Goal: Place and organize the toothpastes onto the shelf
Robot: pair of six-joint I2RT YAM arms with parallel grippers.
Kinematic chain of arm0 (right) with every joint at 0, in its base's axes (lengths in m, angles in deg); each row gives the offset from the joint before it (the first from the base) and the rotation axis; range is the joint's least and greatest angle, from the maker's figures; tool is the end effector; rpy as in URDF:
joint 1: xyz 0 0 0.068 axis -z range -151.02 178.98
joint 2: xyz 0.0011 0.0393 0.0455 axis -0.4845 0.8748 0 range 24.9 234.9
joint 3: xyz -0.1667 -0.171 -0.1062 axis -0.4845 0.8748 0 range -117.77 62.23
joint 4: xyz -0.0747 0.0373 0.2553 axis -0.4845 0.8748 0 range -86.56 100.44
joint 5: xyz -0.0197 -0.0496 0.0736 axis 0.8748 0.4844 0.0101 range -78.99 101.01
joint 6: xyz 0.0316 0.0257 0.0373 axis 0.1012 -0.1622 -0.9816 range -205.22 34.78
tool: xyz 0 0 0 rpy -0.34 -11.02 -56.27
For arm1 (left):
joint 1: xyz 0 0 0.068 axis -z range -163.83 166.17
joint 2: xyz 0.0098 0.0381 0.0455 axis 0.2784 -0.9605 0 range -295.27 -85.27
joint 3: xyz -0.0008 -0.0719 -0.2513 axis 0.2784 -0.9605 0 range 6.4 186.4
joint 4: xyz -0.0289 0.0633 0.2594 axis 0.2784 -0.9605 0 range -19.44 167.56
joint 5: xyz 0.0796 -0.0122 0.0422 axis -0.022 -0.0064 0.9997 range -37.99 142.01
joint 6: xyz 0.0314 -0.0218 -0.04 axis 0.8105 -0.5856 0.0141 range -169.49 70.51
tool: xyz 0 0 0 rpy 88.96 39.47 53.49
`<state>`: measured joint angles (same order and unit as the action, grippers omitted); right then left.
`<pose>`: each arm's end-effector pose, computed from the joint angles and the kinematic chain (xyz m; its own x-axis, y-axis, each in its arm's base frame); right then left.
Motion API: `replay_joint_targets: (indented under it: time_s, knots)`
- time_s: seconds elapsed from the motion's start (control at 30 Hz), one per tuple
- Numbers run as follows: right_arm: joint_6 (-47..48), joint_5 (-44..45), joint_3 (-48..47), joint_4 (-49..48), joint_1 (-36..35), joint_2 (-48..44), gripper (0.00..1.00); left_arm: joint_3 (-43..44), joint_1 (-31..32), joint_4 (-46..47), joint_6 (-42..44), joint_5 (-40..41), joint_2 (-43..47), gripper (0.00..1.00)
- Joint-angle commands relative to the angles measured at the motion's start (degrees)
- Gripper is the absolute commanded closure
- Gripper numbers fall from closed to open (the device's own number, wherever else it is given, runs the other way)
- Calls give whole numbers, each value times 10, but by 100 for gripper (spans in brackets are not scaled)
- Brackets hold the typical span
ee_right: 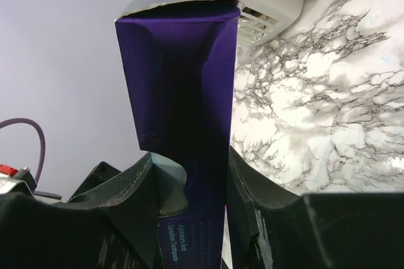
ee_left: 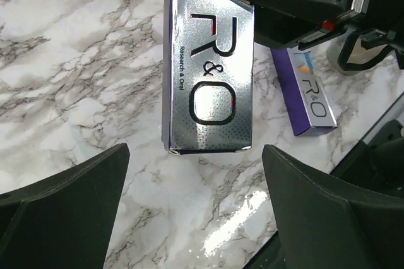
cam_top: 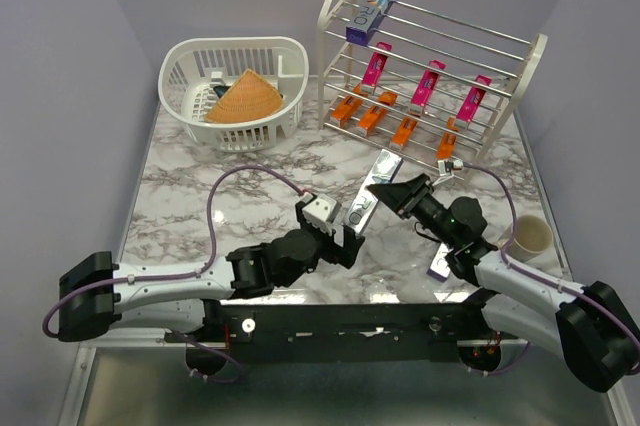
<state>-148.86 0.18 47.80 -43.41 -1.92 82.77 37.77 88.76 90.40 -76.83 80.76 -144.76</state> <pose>0.1862 0.1197 0.2035 -0.5733 0.6825 -0.4534 -0.3413 0.3041 0.8894 0.0909 -0.2296 0.2364 -0.3905 -0.1004 -0.9151 0.5837 0.7417 -0.3305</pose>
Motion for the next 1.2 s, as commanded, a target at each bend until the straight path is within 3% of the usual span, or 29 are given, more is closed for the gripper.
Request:
replay_joint_targets:
  time_s: [0.0,0.2,0.43,0.83,1.0,1.1,1.17]
  knots:
    - [-7,28,-6,22,3,-25,53,18,29,48,57,102,-37,1]
    - [-18,38,4,26,3,-34,53,13,59,133,82,178,-94,9]
    - [-24,39,9,24,3,-40,53,-28,78,337,149,207,-150,24]
    - [-30,36,16,19,3,-48,53,-47,83,472,199,186,-194,51]
    - [-32,37,20,19,4,-51,52,-47,83,480,211,179,-196,64]
    - [-20,41,21,30,3,-57,41,-42,83,460,210,183,-191,71]
    - [-4,46,23,42,3,-71,24,-33,83,428,203,184,-185,73]
